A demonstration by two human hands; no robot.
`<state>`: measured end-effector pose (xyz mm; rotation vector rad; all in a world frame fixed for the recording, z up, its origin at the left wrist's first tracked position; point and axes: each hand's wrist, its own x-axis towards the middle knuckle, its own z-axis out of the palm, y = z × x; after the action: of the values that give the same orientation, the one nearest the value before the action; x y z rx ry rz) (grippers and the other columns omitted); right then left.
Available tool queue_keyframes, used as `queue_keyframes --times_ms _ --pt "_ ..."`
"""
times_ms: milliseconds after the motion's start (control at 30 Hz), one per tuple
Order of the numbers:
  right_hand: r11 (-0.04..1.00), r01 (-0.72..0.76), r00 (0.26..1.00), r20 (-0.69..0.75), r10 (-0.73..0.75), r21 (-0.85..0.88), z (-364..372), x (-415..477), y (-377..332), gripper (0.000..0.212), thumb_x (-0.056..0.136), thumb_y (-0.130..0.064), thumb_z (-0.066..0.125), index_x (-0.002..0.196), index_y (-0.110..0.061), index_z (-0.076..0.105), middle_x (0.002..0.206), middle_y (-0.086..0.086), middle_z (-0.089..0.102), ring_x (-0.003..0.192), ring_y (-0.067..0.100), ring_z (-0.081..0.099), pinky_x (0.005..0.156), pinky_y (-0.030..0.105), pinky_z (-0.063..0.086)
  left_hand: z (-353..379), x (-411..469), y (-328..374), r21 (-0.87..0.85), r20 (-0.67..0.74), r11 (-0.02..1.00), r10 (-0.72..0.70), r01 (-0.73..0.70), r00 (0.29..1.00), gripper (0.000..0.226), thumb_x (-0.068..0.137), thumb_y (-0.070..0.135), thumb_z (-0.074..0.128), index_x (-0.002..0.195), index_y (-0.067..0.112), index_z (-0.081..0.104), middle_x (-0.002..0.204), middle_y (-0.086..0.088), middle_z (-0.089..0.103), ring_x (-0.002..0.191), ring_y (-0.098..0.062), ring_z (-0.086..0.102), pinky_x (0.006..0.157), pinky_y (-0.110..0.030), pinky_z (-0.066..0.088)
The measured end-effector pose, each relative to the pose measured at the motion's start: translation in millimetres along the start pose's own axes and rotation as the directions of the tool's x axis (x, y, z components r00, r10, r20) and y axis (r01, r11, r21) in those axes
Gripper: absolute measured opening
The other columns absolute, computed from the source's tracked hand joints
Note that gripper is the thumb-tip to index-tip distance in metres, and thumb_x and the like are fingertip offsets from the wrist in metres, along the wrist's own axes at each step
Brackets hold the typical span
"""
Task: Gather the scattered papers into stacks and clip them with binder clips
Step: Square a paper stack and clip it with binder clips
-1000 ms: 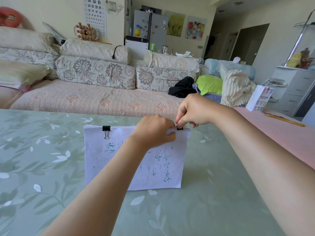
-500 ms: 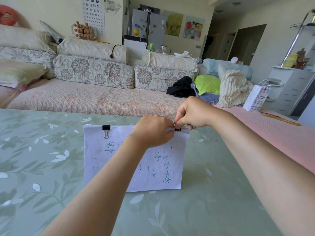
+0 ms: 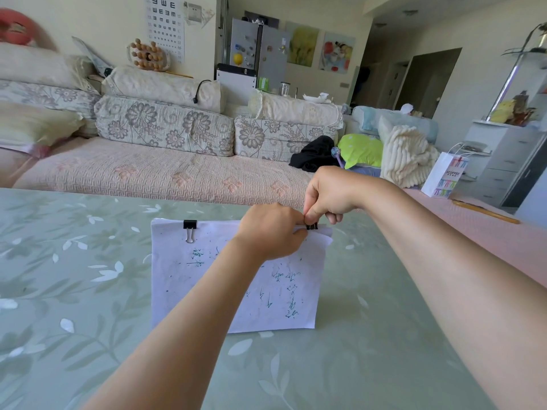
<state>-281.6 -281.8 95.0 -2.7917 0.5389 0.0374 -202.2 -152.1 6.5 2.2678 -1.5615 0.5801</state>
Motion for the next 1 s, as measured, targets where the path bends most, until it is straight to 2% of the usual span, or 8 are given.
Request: queue_keyframes --times_ms 167,400,500,567,633,733,900,1000 --pt "0.999 0.001 1.000 -0.005 -0.001 -0.039 -1 4 -3 0.009 0.075 -0.007 0.083 0.080 -0.012 0.077 0.077 0.017 0.075 0.046 0.015 0.062 0.048 0.025 0.054 2 1 0 -0.008 -0.006 1.000 -0.026 0.026 1.000 0.028 0.093 0.047 0.046 0.111 0.038 0.066 0.092 0.001 0.070 0.089 -0.027 0.064 0.064 -0.028 0.033" --pt "1.000 -0.002 0.998 -0.062 0.001 -0.027 7 -1 -2 0.010 0.073 -0.008 0.085 0.076 -0.013 0.076 0.069 0.010 0.074 0.047 0.016 0.062 0.049 0.026 0.055 5 4 1 -0.020 0.022 0.998 -0.063 0.063 0.998 0.030 0.093 0.046 0.046 0.107 0.033 0.068 0.092 0.001 0.069 0.089 -0.027 0.064 0.065 -0.028 0.035" --pt "1.000 -0.007 0.998 -0.064 0.007 0.001 10 -1 0 0.010 0.074 -0.008 0.084 0.078 -0.013 0.076 0.072 0.013 0.075 0.048 0.016 0.064 0.048 0.026 0.055 6 3 3 -0.009 0.021 0.998 -0.059 0.059 0.998 0.029 0.093 0.044 0.045 0.106 0.032 0.069 0.091 0.000 0.069 0.087 -0.027 0.063 0.064 -0.029 0.034" --pt "0.998 -0.026 0.998 -0.049 0.030 0.064 11 -2 1 0.012 0.075 -0.007 0.084 0.084 -0.011 0.077 0.069 0.010 0.072 0.048 0.015 0.063 0.049 0.027 0.056 7 2 3 0.010 0.010 0.999 -0.050 0.050 0.999 0.029 0.093 0.042 0.045 0.103 0.028 0.068 0.090 0.000 0.068 0.086 -0.028 0.063 0.063 -0.029 0.033" --pt "0.980 -0.054 0.996 -0.063 0.068 0.193 12 -5 5 0.021 0.073 -0.008 0.086 0.091 -0.010 0.075 0.059 0.005 0.061 0.043 0.012 0.054 0.048 0.028 0.056 6 2 1 0.020 -0.006 0.999 -0.051 0.051 0.999 0.028 0.094 0.041 0.044 0.097 0.025 0.067 0.089 -0.001 0.068 0.085 -0.028 0.063 0.062 -0.029 0.033" --pt "0.946 -0.075 0.991 -0.082 0.107 0.316 12 -11 12 0.019 0.075 -0.014 0.086 0.090 -0.010 0.077 0.049 0.001 0.053 0.039 0.009 0.047 0.044 0.023 0.052 5 3 -1 0.017 -0.034 0.998 -0.057 0.058 0.998 0.028 0.093 0.042 0.045 0.098 0.025 0.067 0.090 -0.002 0.069 0.086 -0.028 0.063 0.063 -0.029 0.033" --pt "0.971 -0.015 0.970 -0.232 0.072 0.240 19 -15 16 0.010 0.074 -0.015 0.086 0.080 -0.011 0.079 0.051 -0.003 0.063 0.040 0.008 0.051 0.043 0.024 0.050 8 3 2 0.022 -0.049 0.999 -0.034 0.035 0.998 0.029 0.094 0.042 0.045 0.098 0.026 0.068 0.086 0.000 0.068 0.081 -0.027 0.062 0.061 -0.028 0.033" --pt "0.976 0.054 0.949 -0.316 0.016 0.213 25 -18 16 0.006 0.074 -0.014 0.085 0.078 -0.016 0.081 0.056 -0.003 0.069 0.045 0.014 0.061 0.047 0.025 0.052 8 4 1 0.001 -0.034 0.999 -0.049 0.049 0.998 0.028 0.094 0.042 0.045 0.094 0.025 0.067 0.084 0.001 0.067 0.081 -0.026 0.062 0.061 -0.028 0.034"
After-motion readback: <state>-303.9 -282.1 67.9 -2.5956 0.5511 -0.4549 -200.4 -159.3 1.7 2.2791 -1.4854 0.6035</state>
